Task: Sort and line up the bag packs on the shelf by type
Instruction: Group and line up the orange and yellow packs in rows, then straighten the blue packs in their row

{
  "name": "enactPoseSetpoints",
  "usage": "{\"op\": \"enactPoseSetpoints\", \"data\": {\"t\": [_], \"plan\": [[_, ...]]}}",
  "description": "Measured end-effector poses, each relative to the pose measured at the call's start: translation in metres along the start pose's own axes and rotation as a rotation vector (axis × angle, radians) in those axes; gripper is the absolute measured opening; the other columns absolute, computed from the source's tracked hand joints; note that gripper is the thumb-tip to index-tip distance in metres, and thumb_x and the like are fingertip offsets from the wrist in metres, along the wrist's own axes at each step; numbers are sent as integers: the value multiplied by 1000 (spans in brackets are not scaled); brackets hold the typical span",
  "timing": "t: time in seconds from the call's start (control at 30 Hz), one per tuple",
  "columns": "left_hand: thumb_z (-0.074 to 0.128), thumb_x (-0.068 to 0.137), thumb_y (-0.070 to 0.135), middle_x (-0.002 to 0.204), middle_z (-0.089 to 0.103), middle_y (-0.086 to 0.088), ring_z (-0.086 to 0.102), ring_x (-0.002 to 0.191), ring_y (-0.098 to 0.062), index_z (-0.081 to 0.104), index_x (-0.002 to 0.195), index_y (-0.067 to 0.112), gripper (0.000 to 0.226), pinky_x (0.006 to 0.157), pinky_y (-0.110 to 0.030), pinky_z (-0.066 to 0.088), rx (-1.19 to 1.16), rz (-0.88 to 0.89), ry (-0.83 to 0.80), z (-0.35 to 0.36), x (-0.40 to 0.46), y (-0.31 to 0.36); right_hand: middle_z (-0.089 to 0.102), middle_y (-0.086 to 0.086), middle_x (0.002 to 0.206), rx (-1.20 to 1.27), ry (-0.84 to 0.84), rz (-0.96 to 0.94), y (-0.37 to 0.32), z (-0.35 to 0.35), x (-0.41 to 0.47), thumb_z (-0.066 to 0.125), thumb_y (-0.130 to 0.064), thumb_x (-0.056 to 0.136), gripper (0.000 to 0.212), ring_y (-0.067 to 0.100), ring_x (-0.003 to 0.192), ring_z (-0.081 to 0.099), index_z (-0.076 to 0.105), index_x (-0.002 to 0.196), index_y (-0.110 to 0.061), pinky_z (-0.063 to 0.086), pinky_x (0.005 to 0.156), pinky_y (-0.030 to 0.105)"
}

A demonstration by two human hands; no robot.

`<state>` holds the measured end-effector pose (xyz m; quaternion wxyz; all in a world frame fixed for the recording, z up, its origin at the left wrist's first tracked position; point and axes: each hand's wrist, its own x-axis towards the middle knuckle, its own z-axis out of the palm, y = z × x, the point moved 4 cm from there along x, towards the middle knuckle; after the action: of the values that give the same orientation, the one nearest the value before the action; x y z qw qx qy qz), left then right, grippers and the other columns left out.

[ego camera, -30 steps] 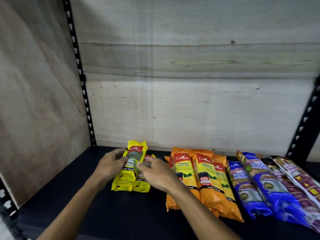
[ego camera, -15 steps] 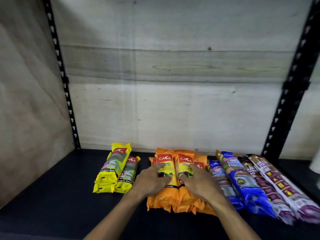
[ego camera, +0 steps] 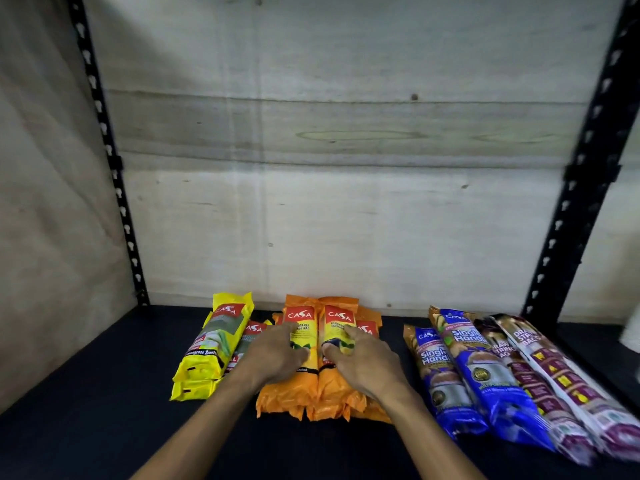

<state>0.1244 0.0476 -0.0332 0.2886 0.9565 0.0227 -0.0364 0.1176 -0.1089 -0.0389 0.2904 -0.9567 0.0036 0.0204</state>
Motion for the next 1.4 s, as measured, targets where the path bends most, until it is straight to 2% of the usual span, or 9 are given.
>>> {"op": "enactPoseSetpoints", "data": {"t": [0.1, 0.2, 0.33, 0.53, 0.7, 0.9, 0.97, 1.07, 1.4], "plan": [[60, 93, 34, 153, 35, -7, 37, 139, -27, 40, 147, 20, 60, 112, -37, 34, 116, 81, 194, -2, -9, 14, 49, 1, 147, 44, 9, 8, 6, -18, -3, 50, -58, 94, 64, 24, 134, 47, 43, 147, -23, 42, 103, 36], [58, 93, 40, 145, 48, -1, 44, 134, -22, 48, 141, 24, 52, 108, -37, 38, 43, 218, 281, 8, -22, 44, 58, 6, 136, -20, 255, 14, 34, -66, -6, 49, -61, 92, 57, 29, 124, 54, 56, 135, -24, 48, 99, 40], [56, 93, 42, 130, 61, 8, 62, 107, -10, 52, 136, 27, 45, 94, -32, 52, -132, 315, 36, 45, -29, 93, 58, 12, 136, -61, 347, 184, 95, -118, -9, 49, -55, 92, 58, 33, 123, 54, 54, 136, -17, 45, 99, 41], [55, 95, 40, 139, 56, 0, 56, 117, -14, 41, 146, 25, 55, 91, -24, 47, -160, 273, -216, 100, -30, 140, 70, 4, 103, 81, 77, 273, 146, -114, -16, 56, -52, 90, 45, 20, 89, 65, 64, 112, -14, 48, 76, 32], [59, 92, 40, 128, 62, -1, 60, 108, -15, 55, 134, 21, 46, 94, -29, 51, -193, 199, -258, 115, -25, 147, 64, 1, 114, 82, 81, 240, 149, -112, -15, 51, -57, 93, 55, 15, 93, 61, 54, 133, -18, 48, 87, 35], [59, 94, 29, 109, 68, -5, 64, 96, -17, 60, 103, 18, 14, 82, -30, 54, -185, 152, -261, 107, -12, 146, 49, 6, 149, 113, 95, 201, 133, -104, -7, 52, -60, 91, 71, 25, 127, 54, 39, 150, -21, 42, 108, 42], [59, 94, 28, 115, 68, -7, 61, 93, -16, 61, 110, 14, 21, 75, -26, 50, -147, 152, -255, 101, -8, 145, 49, 6, 149, 96, 105, 180, 126, -101, -2, 51, -58, 93, 68, 24, 127, 53, 40, 149, -20, 43, 101, 37], [58, 95, 29, 120, 67, -9, 63, 101, -19, 60, 121, 9, 33, 72, -23, 49, -102, 146, -238, 95, -2, 141, 61, 4, 133, 104, 110, 158, 122, -94, 8, 52, -58, 93, 62, 16, 99, 63, 48, 143, -21, 48, 78, 28], [54, 98, 24, 138, 56, -4, 56, 118, -17, 51, 139, 20, 42, 92, -27, 51, -51, 237, -151, 90, -11, 136, 66, 8, 118, 17, 232, 156, 129, -84, 25, 48, -67, 88, 63, 25, 103, 62, 62, 124, -18, 50, 83, 36]]}}
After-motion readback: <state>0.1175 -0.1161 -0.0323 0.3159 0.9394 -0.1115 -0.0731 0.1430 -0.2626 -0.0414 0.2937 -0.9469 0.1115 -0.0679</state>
